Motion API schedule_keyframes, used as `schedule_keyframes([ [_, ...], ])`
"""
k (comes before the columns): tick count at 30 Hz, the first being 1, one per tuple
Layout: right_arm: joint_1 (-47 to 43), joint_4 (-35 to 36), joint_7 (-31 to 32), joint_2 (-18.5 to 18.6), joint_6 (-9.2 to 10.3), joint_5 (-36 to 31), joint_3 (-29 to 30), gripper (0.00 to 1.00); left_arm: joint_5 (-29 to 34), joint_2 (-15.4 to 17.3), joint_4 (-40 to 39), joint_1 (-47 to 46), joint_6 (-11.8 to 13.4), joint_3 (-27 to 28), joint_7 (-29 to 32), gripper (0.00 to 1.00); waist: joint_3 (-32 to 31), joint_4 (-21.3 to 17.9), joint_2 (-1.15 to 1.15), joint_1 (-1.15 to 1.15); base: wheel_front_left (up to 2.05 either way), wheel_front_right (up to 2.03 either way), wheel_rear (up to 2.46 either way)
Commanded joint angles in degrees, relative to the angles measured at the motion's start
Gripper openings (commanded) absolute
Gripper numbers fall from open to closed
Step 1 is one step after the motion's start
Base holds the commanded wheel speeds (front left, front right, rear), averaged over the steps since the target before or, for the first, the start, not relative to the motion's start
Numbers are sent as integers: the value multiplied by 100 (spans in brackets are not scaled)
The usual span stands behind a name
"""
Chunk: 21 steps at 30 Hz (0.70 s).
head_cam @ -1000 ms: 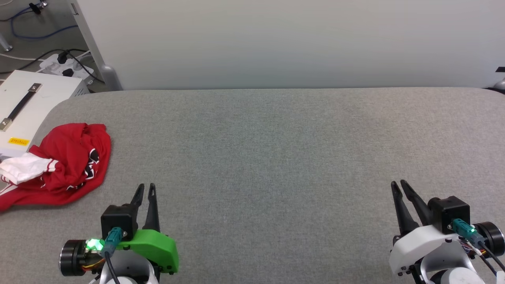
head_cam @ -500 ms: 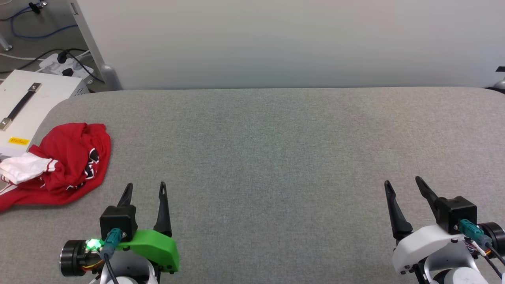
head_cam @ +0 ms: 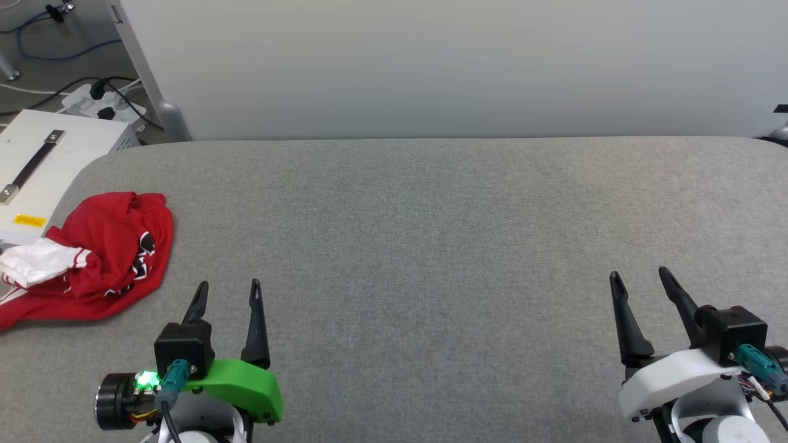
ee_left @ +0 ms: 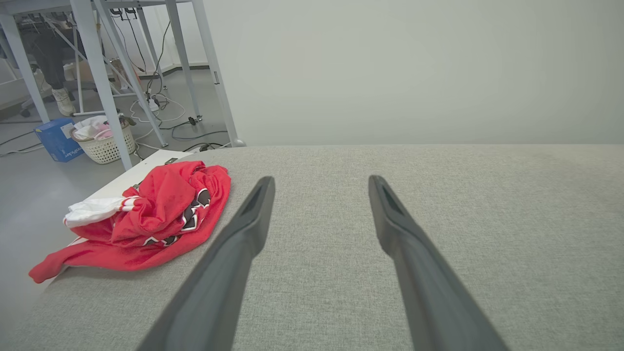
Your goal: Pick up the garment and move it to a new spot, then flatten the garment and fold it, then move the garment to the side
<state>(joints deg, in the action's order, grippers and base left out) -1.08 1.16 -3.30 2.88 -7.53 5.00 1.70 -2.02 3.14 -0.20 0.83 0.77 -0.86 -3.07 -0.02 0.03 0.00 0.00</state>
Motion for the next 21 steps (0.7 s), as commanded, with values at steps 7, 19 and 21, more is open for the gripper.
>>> schedule_keyframes([
  [7,-96,102,-142,0,1,193,31,100,-81,-8,-17,-12,57,-40,-151,100,-8,5,0,0,0,0,0],
  [19,-166,91,-285,0,2,379,30,100,-190,-11,-6,2,82,-82,-296,100,-27,2,0,0,0,0,0],
  [21,-176,87,-308,0,2,404,30,100,-202,-11,-1,4,86,-92,-320,100,-28,0,0,0,0,0,0],
])
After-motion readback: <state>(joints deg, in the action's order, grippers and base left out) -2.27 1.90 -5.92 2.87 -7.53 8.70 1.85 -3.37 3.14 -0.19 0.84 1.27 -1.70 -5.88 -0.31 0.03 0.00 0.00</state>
